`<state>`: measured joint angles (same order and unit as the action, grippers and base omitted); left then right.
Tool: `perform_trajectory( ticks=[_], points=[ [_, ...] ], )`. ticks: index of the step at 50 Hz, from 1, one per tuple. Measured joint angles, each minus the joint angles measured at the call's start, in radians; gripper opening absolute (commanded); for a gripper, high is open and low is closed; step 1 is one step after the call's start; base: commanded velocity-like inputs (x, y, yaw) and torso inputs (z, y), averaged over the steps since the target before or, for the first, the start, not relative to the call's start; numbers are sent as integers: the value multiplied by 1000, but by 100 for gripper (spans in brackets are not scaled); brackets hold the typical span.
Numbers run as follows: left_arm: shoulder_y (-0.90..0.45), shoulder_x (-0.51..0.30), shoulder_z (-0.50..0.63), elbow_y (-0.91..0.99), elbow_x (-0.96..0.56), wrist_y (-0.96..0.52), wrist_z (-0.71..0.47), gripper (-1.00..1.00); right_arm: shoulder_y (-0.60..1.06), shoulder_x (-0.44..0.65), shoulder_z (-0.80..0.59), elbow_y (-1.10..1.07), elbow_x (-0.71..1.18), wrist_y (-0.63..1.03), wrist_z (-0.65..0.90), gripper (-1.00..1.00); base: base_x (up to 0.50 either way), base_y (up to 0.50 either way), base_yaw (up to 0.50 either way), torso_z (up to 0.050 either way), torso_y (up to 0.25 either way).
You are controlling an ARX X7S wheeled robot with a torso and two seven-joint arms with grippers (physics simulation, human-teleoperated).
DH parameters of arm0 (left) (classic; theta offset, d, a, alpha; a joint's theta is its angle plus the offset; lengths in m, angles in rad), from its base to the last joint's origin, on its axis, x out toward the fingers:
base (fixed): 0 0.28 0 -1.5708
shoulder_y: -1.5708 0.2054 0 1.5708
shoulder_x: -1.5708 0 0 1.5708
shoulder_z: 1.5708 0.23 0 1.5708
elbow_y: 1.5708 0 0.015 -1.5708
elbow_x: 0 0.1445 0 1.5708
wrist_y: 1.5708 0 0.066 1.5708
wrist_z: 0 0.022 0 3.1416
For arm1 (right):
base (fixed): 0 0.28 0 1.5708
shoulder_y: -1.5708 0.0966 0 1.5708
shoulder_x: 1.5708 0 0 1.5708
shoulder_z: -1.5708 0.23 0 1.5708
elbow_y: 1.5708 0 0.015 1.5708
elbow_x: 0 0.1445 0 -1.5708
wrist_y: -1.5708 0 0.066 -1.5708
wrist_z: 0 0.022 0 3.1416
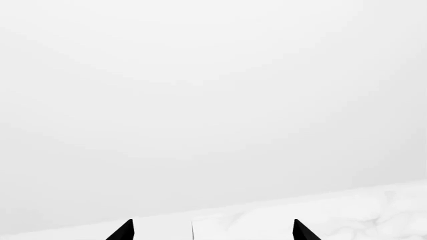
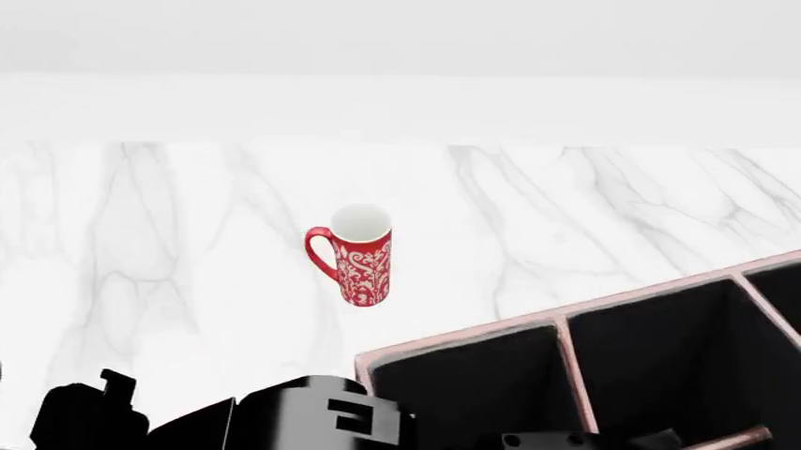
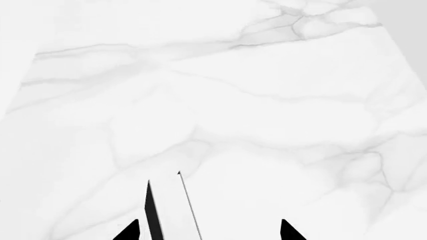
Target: Pick up the book and place it in the right compartment of the caddy.
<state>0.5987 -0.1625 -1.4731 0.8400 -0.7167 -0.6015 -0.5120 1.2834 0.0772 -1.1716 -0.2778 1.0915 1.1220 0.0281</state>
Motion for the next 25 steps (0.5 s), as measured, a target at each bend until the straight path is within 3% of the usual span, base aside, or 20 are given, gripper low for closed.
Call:
perform_trajectory(
  ticks=[25],
  points=[
    [-12,0,-3,2,10,-9,10,100,-45,-5,-102,101,-35,-15,-23,100,0,0,0,0,0]
  ],
)
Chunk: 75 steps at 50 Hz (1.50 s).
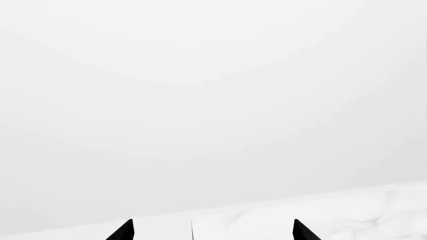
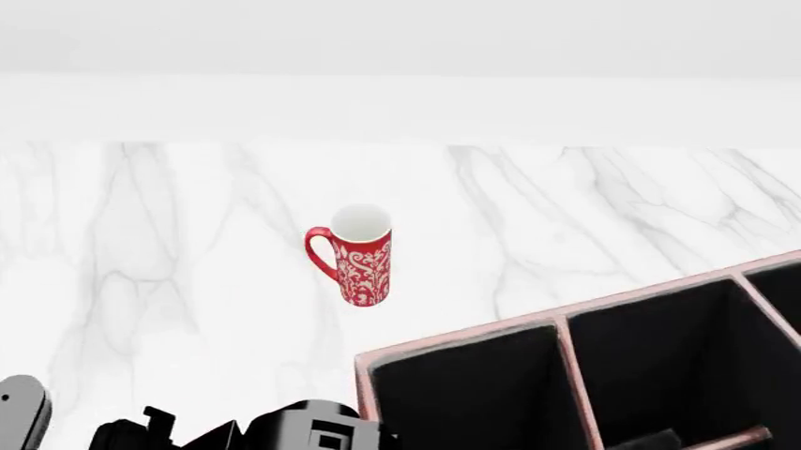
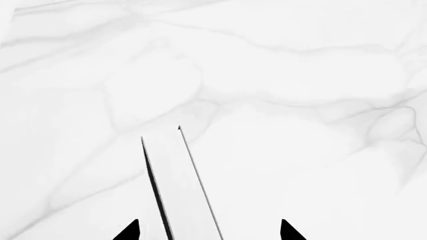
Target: Pick up the book and place it in the right compartment of the caddy.
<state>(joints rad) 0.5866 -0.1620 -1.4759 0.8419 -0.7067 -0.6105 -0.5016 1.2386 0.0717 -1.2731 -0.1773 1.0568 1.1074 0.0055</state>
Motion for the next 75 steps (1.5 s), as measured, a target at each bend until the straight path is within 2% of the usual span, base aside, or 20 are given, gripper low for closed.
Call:
perform_trajectory(
  ticks=[60,61,75],
  points=[
    [-22,-3,5,10,23,-20,17,100,-73,0,-133,136,-84,-114,-90,100,0,0,0,0,0],
    [-22,-2,5,10,23,-20,18,100,-74,0,-134,137,-85,-116,-91,-100,0,0,0,0,0],
    [-25,0,9,13,32,-20,23,100,-79,6,-140,146,-90,-136,-82,-100,0,0,0,0,0]
  ],
)
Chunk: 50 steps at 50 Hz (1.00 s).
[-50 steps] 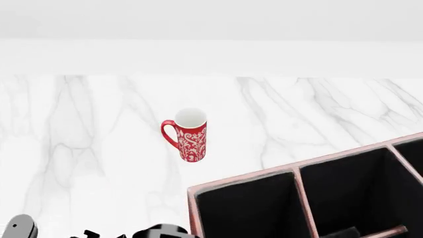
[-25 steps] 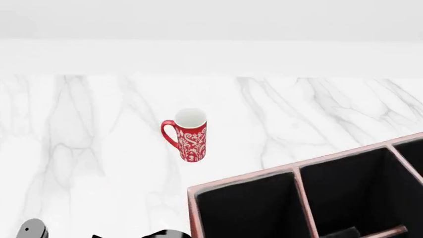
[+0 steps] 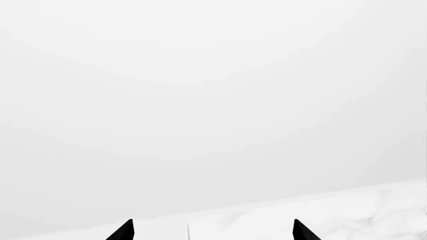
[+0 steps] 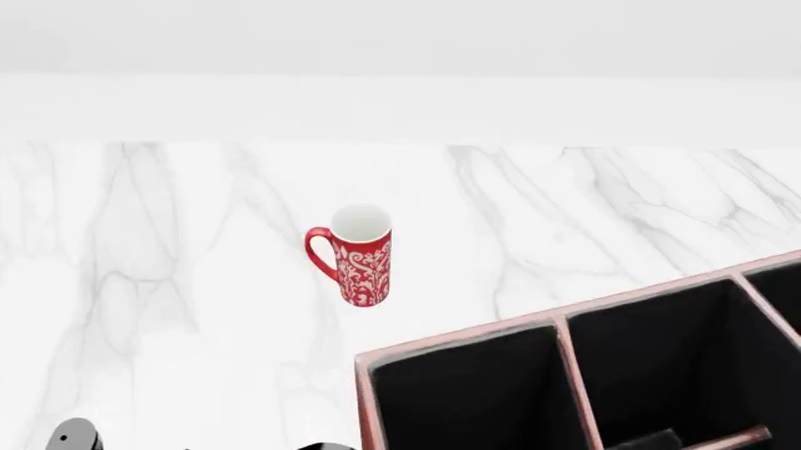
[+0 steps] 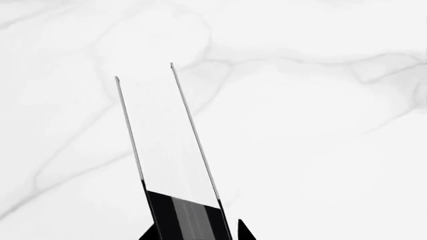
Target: Pick up the book and place it in the right compartment of the caddy.
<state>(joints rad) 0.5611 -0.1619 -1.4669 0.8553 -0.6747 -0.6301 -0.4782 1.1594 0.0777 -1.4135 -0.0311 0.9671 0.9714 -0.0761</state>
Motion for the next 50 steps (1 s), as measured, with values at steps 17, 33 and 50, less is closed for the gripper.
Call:
perform_trajectory(
  ticks=[17,33,50],
  points=[
    [-5,-2,12,6,17,-3,1,100,-4,14,57,-25,49,-15,45,-100,0,0,1,0,0],
    [-12,-5,23,11,25,-8,1,100,33,22,188,-32,144,-6,157,-100,0,0,0,0,0],
    [-18,-4,40,11,38,-11,3,100,174,37,389,8,328,102,330,-100,0,0,0,0,0]
  ],
)
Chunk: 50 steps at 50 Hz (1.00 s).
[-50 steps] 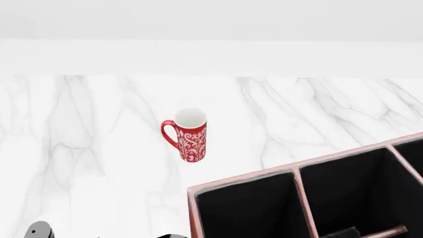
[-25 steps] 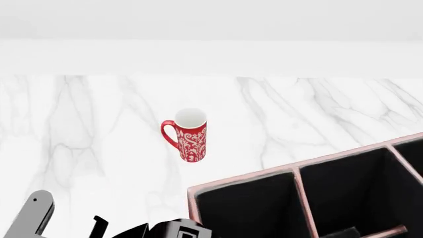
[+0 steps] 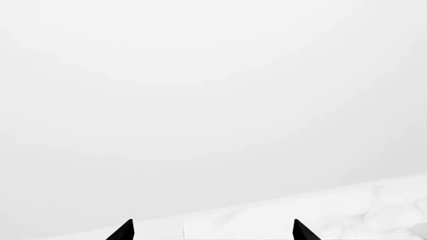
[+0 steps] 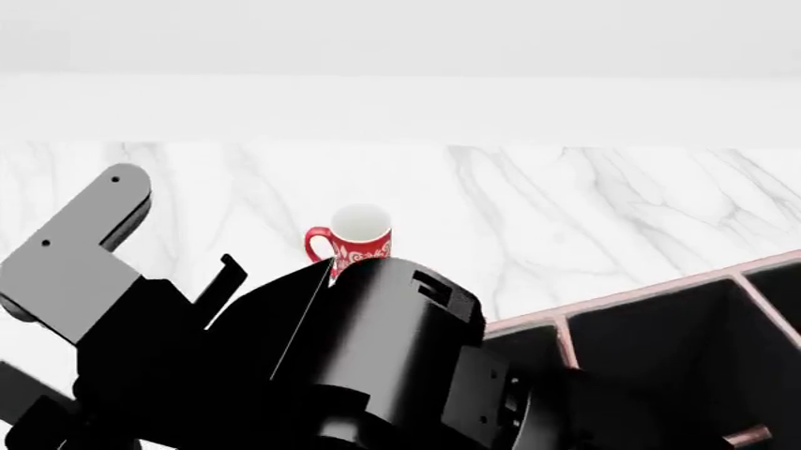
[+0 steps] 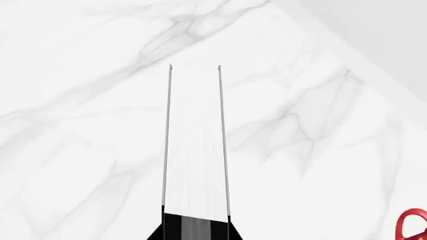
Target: Pick up the book and place it in the right compartment of the caddy.
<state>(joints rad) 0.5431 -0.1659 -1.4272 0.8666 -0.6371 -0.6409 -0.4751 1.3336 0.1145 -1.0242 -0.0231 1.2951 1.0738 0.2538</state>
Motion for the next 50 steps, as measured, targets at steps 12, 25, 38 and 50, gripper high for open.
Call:
perform_trajectory(
  ticks=[12,25,38,50],
  points=[
    [-4,3,13,-9,12,5,7,100,113,32,93,66,106,46,67,-100,0,0,0,0,2],
    [-9,1,15,-9,11,1,8,100,249,100,163,224,93,47,59,-100,0,0,0,0,1],
    [-17,0,33,-14,25,4,10,100,327,173,226,360,101,63,152,-100,0,0,0,0,1],
    [-24,-3,50,-15,37,3,9,100,370,277,285,422,136,130,320,-100,0,0,0,0,2]
  ],
)
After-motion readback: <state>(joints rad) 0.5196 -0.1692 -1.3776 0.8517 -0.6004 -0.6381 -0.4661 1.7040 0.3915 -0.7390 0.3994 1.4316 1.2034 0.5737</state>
